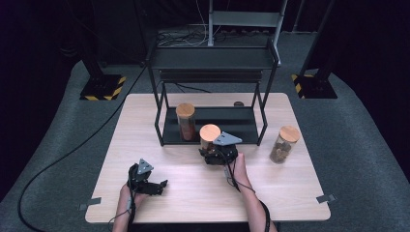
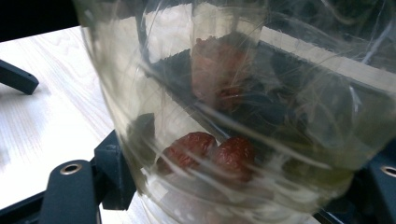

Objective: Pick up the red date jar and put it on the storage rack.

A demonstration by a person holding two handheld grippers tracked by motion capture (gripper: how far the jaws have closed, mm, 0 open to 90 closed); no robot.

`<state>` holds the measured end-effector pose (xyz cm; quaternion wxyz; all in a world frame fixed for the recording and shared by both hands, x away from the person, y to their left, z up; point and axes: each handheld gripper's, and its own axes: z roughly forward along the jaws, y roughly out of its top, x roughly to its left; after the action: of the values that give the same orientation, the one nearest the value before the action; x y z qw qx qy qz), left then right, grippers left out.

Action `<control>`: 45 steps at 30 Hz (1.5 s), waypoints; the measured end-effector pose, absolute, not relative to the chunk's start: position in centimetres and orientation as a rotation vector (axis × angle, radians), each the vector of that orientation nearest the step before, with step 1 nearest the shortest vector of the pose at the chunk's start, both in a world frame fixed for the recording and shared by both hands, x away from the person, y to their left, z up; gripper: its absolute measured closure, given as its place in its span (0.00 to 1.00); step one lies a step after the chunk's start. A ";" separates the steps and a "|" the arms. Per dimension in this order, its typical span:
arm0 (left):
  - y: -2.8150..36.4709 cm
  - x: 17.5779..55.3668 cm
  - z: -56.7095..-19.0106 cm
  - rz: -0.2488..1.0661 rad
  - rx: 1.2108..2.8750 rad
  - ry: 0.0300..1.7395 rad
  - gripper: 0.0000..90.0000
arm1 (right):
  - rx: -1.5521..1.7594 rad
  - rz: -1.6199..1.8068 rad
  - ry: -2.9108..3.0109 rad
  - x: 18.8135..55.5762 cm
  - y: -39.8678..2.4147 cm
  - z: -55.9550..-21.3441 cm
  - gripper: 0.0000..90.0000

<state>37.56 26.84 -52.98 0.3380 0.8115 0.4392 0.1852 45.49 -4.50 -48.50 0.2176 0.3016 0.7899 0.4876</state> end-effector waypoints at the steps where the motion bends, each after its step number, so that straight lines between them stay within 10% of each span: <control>1: 26.8 37.6 -53.0 0.482 2.114 1.144 0.01 | 0.839 1.355 2.185 45.5 -4.5 -48.5 0.27; 45: 26.8 37.6 -53.0 0.481 2.115 1.142 0.01 | 0.828 1.336 2.164 46.1 -5.1 -46.8 0.27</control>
<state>37.55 26.84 -52.98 0.3382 0.8120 0.4385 0.1845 46.12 -5.10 -46.77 0.2316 0.3011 0.7871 0.4860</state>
